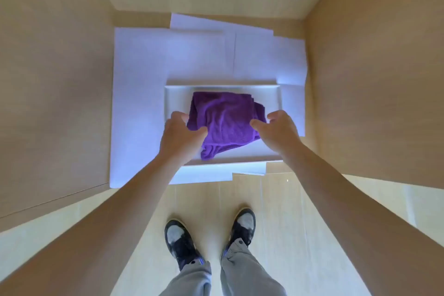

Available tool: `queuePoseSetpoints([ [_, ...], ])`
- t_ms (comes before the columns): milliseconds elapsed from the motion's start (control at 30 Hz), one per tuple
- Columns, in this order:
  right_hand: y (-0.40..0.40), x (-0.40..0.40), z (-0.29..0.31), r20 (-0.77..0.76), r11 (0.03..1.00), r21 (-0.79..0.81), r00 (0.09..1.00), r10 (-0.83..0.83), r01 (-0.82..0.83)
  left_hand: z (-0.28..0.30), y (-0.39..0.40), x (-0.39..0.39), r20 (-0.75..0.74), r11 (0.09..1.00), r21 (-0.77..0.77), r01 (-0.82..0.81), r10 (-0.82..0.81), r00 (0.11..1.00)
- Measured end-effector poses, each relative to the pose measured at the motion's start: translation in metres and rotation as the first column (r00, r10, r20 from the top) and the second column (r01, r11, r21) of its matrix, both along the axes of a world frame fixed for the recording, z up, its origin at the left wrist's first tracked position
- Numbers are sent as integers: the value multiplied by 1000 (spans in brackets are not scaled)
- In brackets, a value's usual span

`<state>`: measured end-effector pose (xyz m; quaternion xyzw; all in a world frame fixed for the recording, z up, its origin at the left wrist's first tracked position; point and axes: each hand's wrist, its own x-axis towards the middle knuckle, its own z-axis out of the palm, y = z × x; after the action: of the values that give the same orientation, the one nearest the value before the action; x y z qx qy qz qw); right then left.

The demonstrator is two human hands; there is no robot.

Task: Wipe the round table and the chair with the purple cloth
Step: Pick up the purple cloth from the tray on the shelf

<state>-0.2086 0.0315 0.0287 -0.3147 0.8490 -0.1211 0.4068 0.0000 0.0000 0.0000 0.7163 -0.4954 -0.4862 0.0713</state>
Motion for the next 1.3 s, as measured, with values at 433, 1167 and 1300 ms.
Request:
queuePoseSetpoints([
  [433, -14, 12, 1, 140, 996, -13, 986, -86, 89, 22, -17, -23, -118, 990, 84, -110, 119, 986],
  [1167, 172, 29, 464, 196, 794, -559, 968, -154, 240, 490, 139, -18, -612, 997, -16, -72, 47, 789],
  [1300, 250, 9, 509, 114, 747, -628, 975, -191, 220, 540, 203, -45, -710, 998, -54, 18, -51, 702],
])
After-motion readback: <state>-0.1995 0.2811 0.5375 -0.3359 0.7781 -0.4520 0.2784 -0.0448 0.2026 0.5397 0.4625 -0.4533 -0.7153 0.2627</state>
